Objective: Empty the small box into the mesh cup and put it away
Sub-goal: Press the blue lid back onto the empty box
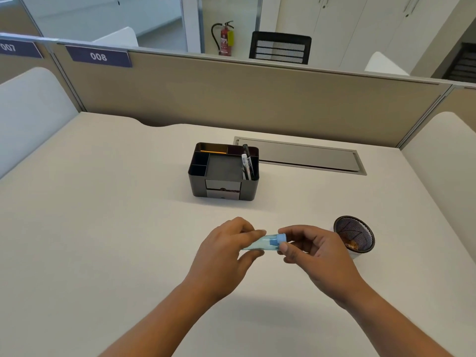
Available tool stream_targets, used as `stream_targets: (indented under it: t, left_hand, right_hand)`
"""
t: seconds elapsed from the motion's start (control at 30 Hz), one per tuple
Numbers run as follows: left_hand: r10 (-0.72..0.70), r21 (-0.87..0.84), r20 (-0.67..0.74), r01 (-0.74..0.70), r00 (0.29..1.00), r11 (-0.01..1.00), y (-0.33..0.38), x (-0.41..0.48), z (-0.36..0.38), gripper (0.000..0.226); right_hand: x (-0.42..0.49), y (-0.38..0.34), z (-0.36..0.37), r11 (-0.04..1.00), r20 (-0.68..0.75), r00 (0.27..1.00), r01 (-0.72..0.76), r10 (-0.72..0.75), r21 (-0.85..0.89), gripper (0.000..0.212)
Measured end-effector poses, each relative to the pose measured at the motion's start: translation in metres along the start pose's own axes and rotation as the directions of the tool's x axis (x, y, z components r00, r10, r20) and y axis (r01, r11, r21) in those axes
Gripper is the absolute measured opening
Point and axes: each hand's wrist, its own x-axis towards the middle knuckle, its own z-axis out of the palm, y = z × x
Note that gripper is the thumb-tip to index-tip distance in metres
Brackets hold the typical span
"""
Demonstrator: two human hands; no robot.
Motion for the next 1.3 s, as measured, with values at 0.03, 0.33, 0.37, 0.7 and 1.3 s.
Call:
stream_targets:
  t: [0.03,0.33,0.37,0.7,1.3]
  left_hand:
    - [-0.011,0.013,0.002,0.011,1.000,1.000,-0.005,0.004,-0.001,0.037]
    - [-0.120,0.278,-0.083,0.138,0.989,0.951,-0.073,0.081,-0.021,0.035]
    - [-0.147,0.291,-0.089,0.167,0.985,0.942,-0.080,0.092,-0.020,0.036]
    - [-0.276,0.467,0.040,0.227,0.960,0.855,-0.144,0.158,-0.007,0.035]
    - [-0.238,0.376,0.047,0.204,0.970,0.904,-0.145,0.147,0.003,0.061]
  right_hand:
    - [0.003,0.005,0.001,1.000,-0.009,1.000,-0.011,0.012,0.014,0.023]
    - [0.018,0.107,0.000,0.700,0.076,0.990,-0.030,0.120,-0.713,0.056]
    - [0.017,0.121,-0.001,0.654,0.108,0.983,-0.016,0.149,-0.756,0.064]
    - [0.007,0.165,0.001,0.473,0.161,0.985,0.171,-0.062,-0.864,0.068]
    - [0.006,0.167,0.002,0.449,0.149,0.988,0.149,-0.038,-0.881,0.067]
